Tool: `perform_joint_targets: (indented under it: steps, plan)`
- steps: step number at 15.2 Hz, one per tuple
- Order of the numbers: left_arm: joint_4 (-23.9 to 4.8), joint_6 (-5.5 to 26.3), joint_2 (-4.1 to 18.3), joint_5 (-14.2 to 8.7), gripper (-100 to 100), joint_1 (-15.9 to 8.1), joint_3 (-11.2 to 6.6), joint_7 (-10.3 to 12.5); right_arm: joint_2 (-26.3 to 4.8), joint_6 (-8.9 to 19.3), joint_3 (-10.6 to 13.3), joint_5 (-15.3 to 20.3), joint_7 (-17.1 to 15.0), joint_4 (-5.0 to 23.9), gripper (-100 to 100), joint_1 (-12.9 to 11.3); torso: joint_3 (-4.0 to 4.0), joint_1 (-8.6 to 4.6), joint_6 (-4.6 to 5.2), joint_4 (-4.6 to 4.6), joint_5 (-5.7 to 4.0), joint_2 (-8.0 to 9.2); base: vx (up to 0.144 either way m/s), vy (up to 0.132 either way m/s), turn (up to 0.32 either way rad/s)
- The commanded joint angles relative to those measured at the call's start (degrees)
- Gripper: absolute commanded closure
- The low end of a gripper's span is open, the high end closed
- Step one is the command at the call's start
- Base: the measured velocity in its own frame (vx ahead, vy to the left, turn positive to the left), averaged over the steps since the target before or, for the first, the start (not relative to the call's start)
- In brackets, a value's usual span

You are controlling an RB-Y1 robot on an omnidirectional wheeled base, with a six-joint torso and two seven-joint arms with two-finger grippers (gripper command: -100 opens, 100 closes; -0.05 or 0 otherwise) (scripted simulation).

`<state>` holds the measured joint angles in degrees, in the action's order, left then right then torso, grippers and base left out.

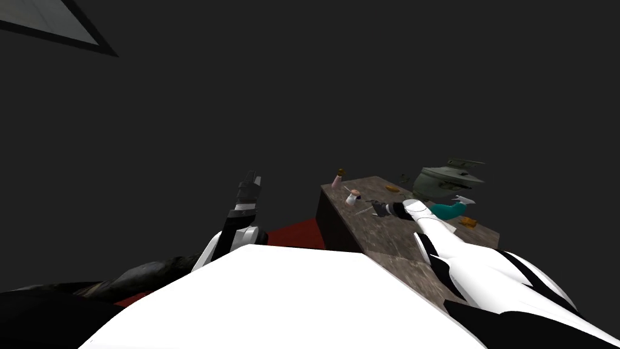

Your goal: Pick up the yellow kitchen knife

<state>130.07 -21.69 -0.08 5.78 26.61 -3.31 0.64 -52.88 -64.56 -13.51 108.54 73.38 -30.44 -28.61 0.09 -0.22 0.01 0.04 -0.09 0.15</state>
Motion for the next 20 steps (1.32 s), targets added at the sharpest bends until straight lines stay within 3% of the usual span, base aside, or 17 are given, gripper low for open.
perform_joint_targets:
  steps: [1, 20]
  plan:
    - [0.0, 0.0, 0.0, 0.0, 0, 0.0, 0.0, 0.0, 0.09, 1.66, -0.99, -2.86, 1.36, -0.4, -100, 1.3, 0.0, 0.0, 0.0, 0.0, 0.0, 0.0, -0.07, -0.041, 0.078]
    - [0.0, 0.0, 0.0, 0.0, 0, 0.0, 0.0, 0.0, 1.92, 11.94, -6.7, -22.4, 9.83, -4.18, -100, 9.7, -0.02, -0.13, -0.01, -0.01, -0.03, -0.04, -0.057, -0.057, 0.092]
